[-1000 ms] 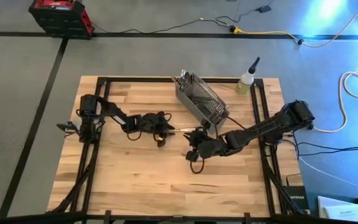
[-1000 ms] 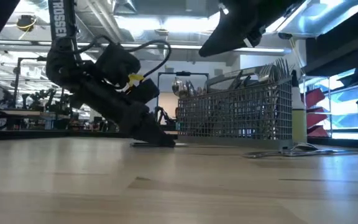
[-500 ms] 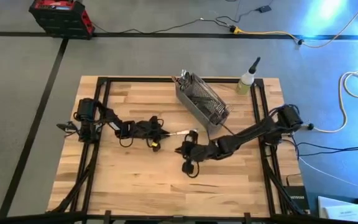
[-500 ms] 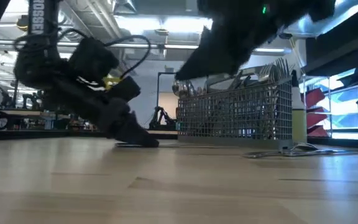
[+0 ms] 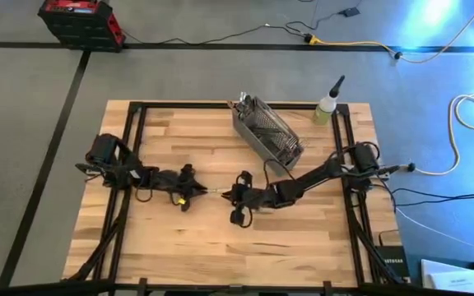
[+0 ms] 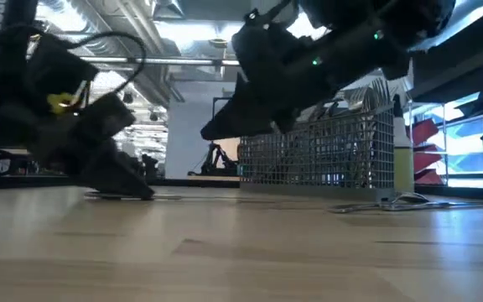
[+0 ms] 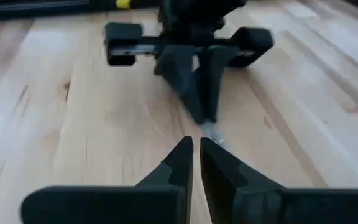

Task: Sort silverware
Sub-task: Put the silver knife into the gray silverware organizer

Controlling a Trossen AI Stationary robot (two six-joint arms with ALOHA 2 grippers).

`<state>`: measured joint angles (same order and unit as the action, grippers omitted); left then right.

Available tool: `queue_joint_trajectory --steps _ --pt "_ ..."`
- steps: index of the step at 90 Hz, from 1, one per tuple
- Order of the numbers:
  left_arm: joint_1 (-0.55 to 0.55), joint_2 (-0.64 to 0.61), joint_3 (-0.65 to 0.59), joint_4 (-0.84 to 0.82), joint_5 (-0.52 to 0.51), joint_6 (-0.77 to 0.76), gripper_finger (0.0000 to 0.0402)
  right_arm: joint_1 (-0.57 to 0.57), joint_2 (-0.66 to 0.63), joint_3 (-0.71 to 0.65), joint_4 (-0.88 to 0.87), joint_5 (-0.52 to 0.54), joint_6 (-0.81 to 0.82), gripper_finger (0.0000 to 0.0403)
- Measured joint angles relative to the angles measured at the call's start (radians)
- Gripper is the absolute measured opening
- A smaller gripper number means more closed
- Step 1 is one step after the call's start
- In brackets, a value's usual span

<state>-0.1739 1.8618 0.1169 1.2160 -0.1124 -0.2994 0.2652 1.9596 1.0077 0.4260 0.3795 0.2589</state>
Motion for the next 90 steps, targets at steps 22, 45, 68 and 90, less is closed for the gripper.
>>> queue_joint_trajectory --steps 22,45,68,90 --pt "-0.092 0.003 -0.035 0.101 -0.030 0.023 0.0040 -0.031 0.048 0.000 0.034 -0.060 0.030 0.0012" --pt "-0.105 0.003 -0.032 0.118 -0.039 0.026 0.0040 -0.072 0.112 0.000 0.026 -0.130 0.143 0.0002" --pt "-0.105 0.003 -0.031 0.119 -0.064 0.030 0.0040 -0.083 0.122 0.000 -0.027 -0.191 0.188 0.0000" --pt "-0.101 0.002 -0.030 0.135 -0.074 0.019 0.0042 -0.083 0.121 0.009 -0.053 -0.171 0.190 0.0000"
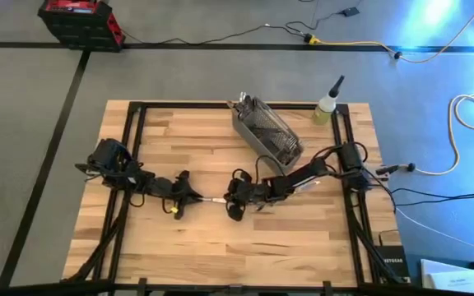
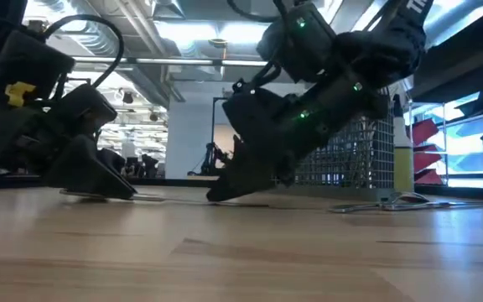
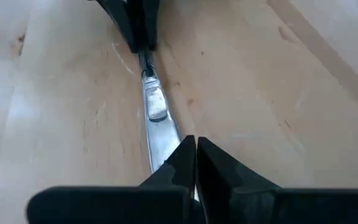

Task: Sort silverware
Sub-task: Put the silver knife into the gray silverware organizer

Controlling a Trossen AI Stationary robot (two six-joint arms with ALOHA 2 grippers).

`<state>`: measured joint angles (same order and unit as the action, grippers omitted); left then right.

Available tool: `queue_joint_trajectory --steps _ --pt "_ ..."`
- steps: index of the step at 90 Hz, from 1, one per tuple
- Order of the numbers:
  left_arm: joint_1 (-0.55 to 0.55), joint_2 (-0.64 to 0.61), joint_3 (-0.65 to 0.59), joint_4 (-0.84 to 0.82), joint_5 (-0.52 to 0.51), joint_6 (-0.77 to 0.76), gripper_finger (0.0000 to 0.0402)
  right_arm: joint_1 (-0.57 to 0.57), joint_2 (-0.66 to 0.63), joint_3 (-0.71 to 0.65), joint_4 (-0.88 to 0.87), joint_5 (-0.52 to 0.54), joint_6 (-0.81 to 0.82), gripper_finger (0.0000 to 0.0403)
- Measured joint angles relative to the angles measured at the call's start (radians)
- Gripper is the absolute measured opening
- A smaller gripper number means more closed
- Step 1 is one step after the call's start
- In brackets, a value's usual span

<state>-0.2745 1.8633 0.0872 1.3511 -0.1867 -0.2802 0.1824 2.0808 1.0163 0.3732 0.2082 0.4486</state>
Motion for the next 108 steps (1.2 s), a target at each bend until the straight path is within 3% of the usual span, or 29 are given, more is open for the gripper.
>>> queue_joint_trajectory --steps 18,35,48,71,108 --pt "0.014 -0.002 0.001 -0.007 -0.004 -0.003 0.0063 0.024 -0.044 0.043 0.203 0.003 -0.101 0.0000" --pt "0.014 -0.002 0.003 -0.008 -0.006 -0.003 0.0078 0.026 -0.041 0.101 -0.065 0.027 -0.119 0.0000" --pt "0.014 -0.002 0.003 -0.009 -0.008 -0.002 0.0079 0.022 -0.040 0.110 -0.165 0.063 -0.084 0.0000" --pt "0.014 -0.003 0.003 -0.016 -0.009 0.003 0.0080 0.020 -0.003 0.108 -0.196 -0.006 -0.054 0.0000" --pt "0.014 -0.003 0.013 0.051 -0.010 0.019 0.0080 0.020 -0.002 0.110 -0.226 -0.003 -0.053 0.0000"
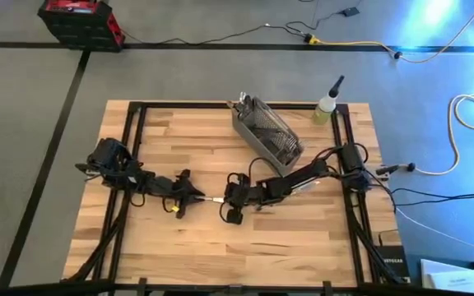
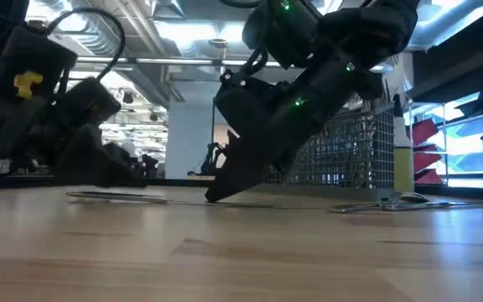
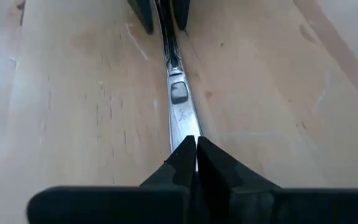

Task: Sort silverware
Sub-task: Put the silver knife into the gray silverware organizer

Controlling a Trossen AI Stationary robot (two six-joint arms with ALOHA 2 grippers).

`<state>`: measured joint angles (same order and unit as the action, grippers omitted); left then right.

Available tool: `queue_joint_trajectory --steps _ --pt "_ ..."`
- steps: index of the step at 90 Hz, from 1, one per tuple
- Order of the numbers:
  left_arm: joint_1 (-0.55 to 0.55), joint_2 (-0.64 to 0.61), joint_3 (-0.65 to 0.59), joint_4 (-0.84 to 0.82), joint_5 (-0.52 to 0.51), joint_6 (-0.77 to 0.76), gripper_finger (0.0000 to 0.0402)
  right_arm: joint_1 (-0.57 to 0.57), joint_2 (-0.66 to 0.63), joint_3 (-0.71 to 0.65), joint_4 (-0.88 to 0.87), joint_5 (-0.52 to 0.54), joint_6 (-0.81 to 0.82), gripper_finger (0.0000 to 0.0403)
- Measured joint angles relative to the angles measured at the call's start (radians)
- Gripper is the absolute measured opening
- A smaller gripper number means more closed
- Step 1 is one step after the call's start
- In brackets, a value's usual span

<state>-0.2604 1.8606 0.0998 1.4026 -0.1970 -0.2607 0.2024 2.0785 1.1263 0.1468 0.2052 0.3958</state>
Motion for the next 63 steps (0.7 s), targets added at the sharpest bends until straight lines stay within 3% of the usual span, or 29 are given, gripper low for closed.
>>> queue_joint_trajectory --steps 22,52,63 --pt "0.000 0.000 -0.003 0.133 0.018 0.039 0.0098 0.000 0.000 0.000 -0.003 0.003 -0.007 0.0000" --pt "-0.001 -0.002 -0.094 0.126 -0.013 0.029 0.0241 0.000 0.000 0.000 -0.005 0.000 -0.008 0.0000" --pt "-0.027 0.000 -0.094 0.115 -0.006 0.065 0.0274 0.000 0.000 -0.001 -0.002 -0.001 -0.011 0.0000"
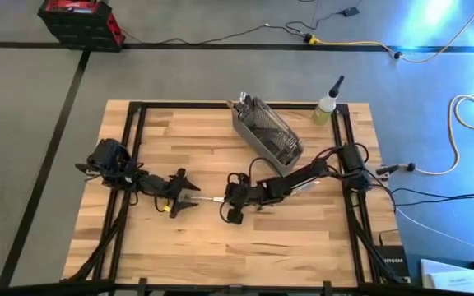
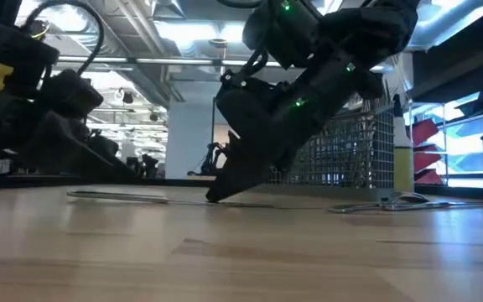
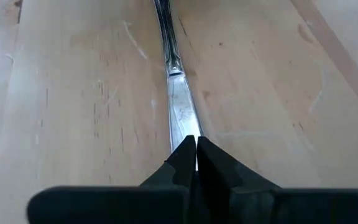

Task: Sort silverware
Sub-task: Put the silver knife into the gray silverware organizer

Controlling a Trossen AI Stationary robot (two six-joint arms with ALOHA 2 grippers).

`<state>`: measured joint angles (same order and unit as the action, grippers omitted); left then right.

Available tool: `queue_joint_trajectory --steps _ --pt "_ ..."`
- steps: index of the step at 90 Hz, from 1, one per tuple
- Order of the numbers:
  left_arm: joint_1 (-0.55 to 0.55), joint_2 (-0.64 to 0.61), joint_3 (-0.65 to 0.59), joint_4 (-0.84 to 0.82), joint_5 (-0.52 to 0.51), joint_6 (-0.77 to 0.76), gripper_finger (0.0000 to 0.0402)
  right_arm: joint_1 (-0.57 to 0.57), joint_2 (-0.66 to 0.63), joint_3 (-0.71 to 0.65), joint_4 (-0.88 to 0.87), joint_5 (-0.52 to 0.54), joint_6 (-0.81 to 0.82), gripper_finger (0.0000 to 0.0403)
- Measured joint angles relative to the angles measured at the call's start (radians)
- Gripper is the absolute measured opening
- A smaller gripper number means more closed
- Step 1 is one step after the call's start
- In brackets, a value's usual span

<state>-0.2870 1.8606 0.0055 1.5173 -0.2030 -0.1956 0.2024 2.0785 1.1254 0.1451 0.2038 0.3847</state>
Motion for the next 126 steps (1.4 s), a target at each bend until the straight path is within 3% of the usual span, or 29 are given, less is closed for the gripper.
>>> queue_joint_trajectory --steps 35,79,126 --pt "-0.052 -0.003 0.003 -0.179 -0.127 -0.023 0.0281 0.000 0.000 -0.001 0.012 -0.006 -0.018 0.0000" --pt "-0.079 -0.001 0.006 -0.195 -0.142 0.062 0.0281 0.001 0.000 -0.001 0.004 -0.031 -0.076 0.0000" --pt "-0.080 0.004 0.147 -0.218 -0.109 0.103 0.0281 0.016 -0.002 0.001 -0.036 -0.005 -0.106 0.0000"
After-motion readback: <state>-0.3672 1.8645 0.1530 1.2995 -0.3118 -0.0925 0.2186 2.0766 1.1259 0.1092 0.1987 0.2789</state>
